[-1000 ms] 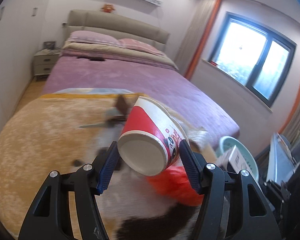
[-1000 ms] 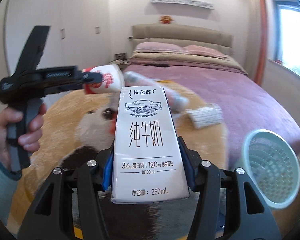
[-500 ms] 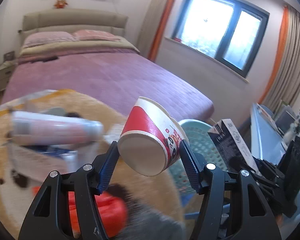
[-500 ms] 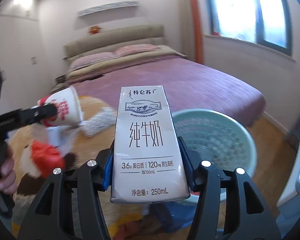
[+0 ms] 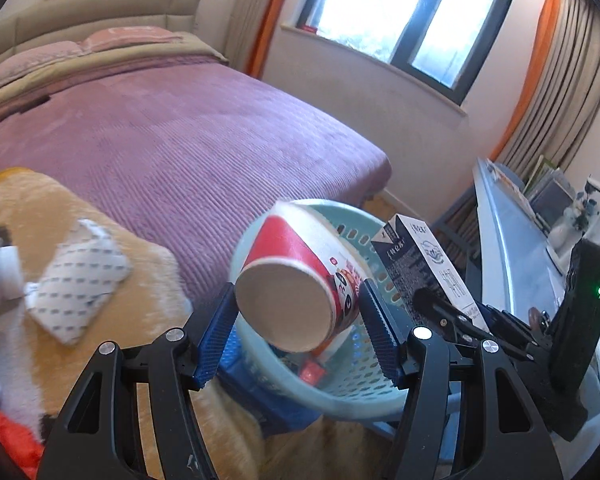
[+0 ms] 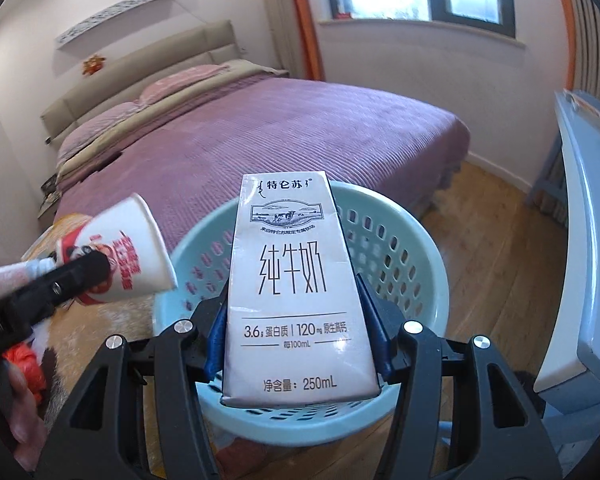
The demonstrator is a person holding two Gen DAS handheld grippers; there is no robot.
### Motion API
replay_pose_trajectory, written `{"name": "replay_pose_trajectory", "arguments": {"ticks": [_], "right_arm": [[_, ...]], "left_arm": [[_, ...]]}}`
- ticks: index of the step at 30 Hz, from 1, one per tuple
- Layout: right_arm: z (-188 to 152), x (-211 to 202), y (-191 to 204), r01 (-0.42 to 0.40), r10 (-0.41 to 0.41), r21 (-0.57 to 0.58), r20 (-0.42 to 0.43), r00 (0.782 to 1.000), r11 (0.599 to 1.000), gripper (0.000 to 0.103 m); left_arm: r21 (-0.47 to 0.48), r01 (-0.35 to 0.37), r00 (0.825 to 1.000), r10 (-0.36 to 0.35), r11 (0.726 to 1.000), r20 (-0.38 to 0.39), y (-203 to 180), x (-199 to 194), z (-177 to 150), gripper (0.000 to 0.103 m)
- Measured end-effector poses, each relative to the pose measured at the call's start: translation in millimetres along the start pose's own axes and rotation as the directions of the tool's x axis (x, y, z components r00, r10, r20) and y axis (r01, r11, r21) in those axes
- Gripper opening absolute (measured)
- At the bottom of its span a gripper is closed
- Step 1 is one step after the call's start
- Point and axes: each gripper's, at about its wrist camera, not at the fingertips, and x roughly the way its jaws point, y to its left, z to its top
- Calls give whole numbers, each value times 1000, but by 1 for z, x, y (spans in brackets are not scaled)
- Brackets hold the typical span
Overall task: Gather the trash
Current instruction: 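Carry the panda cup and milk carton over the teal basket with both tools, then open both tools to drop the panda cup and milk carton into the basket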
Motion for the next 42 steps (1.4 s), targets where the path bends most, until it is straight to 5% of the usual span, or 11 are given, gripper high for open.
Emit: {"name": "replay_pose_trajectory", "arguments": {"ticks": [2, 4, 14, 23, 30, 37, 42], "right_arm": [[2, 8, -4, -5, 6, 18, -26, 1000, 1000, 60], [2, 10, -10, -2, 3, 28, -30, 1000, 1000, 62], [-7, -16, 13, -43, 44, -30, 3, 999, 999, 62], [-14, -48, 91, -171, 181, -185, 39, 983, 968, 62], [-26, -55, 160, -261, 279, -307, 15, 960, 915, 62], [-37, -44, 246, -432, 431, -403, -100, 897, 807, 62], [-49, -25, 307, -499, 463, -462, -198, 864, 733, 62]], "left_arm": [[15, -1, 1000, 1, 1000, -17, -4, 11, -2, 79], [26, -23, 1000, 23, 999, -5, -5, 12, -5, 83], [52, -33, 998, 30, 998, 46, 3, -30, -29, 83], [35, -110, 981, 103, 993, 166, 35, -107, -41, 82], [-103, -208, 942, 228, 973, 247, 90, -166, -52, 82], [-288, -272, 899, 349, 918, 265, 156, -217, -76, 82], [-386, -303, 883, 409, 871, 231, 198, -236, -94, 82]]}}
